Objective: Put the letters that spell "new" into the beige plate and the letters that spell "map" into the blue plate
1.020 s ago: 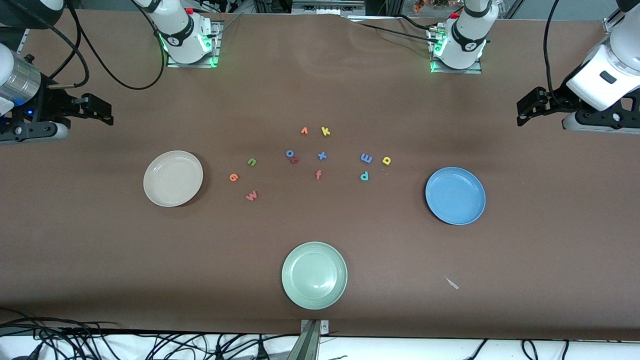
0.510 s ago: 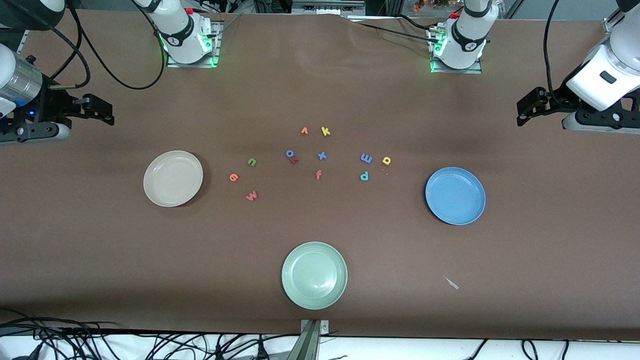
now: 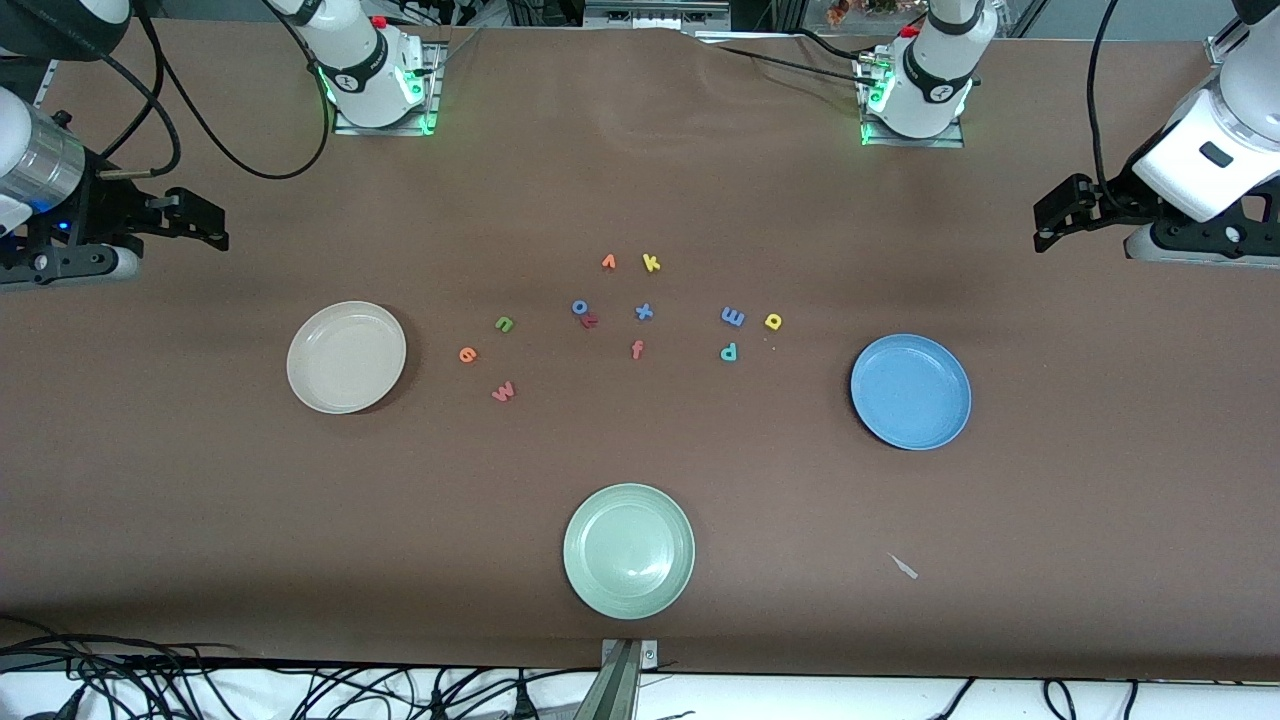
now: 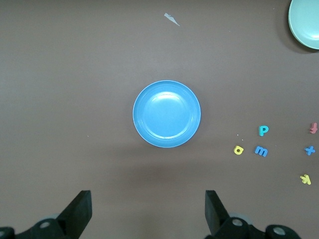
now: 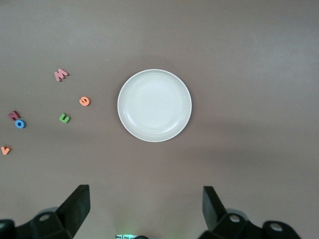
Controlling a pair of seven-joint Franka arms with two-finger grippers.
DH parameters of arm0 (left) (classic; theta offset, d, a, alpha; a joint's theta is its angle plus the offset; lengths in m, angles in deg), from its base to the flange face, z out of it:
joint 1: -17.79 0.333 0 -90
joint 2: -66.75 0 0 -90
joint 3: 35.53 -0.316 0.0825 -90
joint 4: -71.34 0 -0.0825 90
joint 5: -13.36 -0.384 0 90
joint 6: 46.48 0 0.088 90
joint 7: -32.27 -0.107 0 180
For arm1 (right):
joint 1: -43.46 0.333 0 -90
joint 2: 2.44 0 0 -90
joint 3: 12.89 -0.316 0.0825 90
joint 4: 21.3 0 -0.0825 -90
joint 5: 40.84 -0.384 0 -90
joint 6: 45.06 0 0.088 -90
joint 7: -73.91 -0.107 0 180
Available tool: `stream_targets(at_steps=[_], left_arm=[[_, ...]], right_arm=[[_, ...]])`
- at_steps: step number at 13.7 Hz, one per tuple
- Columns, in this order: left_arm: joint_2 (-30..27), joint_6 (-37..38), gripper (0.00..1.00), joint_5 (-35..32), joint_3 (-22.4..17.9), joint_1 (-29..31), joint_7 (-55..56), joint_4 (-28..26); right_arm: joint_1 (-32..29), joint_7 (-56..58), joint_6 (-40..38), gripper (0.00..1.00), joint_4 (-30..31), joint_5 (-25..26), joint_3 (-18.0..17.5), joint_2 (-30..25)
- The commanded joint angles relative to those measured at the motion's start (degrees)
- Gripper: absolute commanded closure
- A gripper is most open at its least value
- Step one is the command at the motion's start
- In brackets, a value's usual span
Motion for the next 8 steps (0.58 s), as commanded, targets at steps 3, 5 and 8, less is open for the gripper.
stream_targets(at_steps=[3,5,8], left_arm=[[-0.3,0.86,0.0,1.32,-0.7,-0.42,-1.0,0.47],[-0.21,0.86,0.0,1.32,-0.7,-0.42,-1.0,0.47],[-0.3,0.86,0.0,1.23,-0.7,-0.42,-1.0,0.47]], right_arm=[[0.09,0.65,0.8,0.0,1.47,0.48,-0.16,-0.97],[0.09,0.65,0.8,0.0,1.56,0.39,-0.16,-1.06],[0.09,0.65,0.71,0.0,1.56,0.39,-0.16,-1.06]])
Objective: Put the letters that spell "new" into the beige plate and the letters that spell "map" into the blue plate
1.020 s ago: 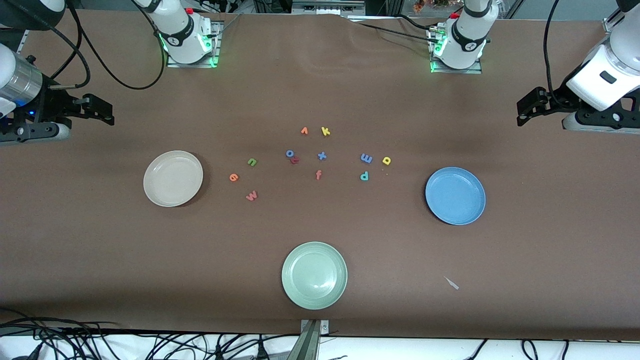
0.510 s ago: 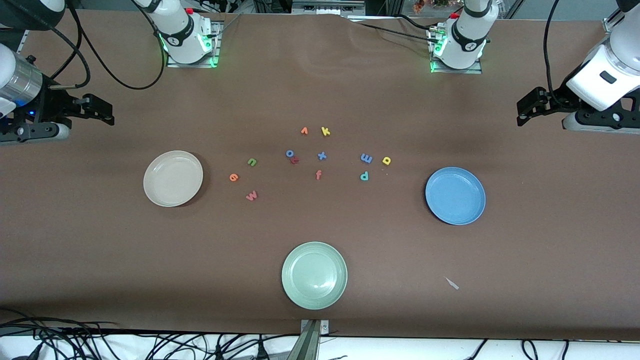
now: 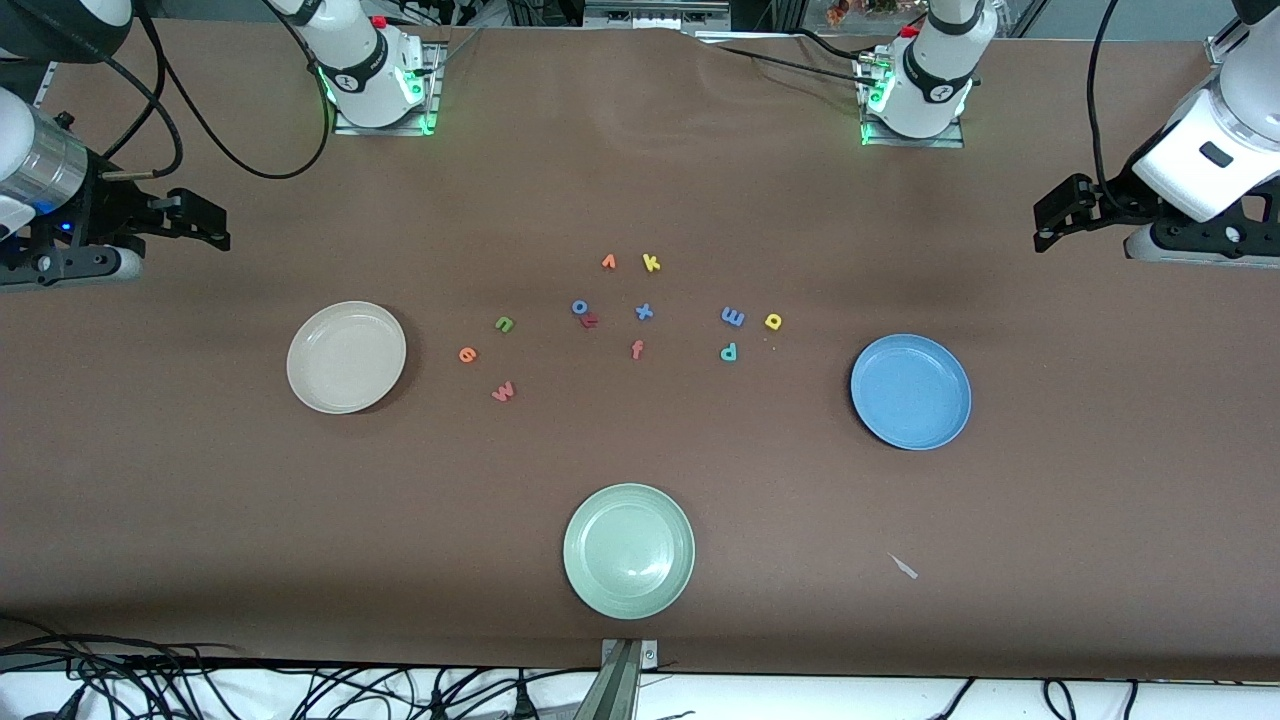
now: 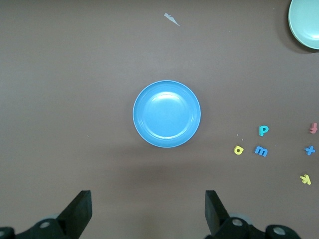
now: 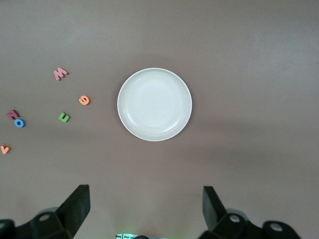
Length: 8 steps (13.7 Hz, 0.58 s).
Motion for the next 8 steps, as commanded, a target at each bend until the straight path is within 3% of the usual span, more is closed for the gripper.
stream_targets(at_steps=[1,8], left_arm=[[-0.3,0.86,0.0,1.32,-0.7,-0.42,-1.0,0.47],[-0.3,0.86,0.0,1.23,-0.7,-0.42,-1.08,0.47]], right_arm=[[0.08,0.65,0.77,0.0,1.25,0.39,-0.15,-1.06],[0.08,0.65,0.86,0.0,1.34,0.39,-0.15,-1.06]])
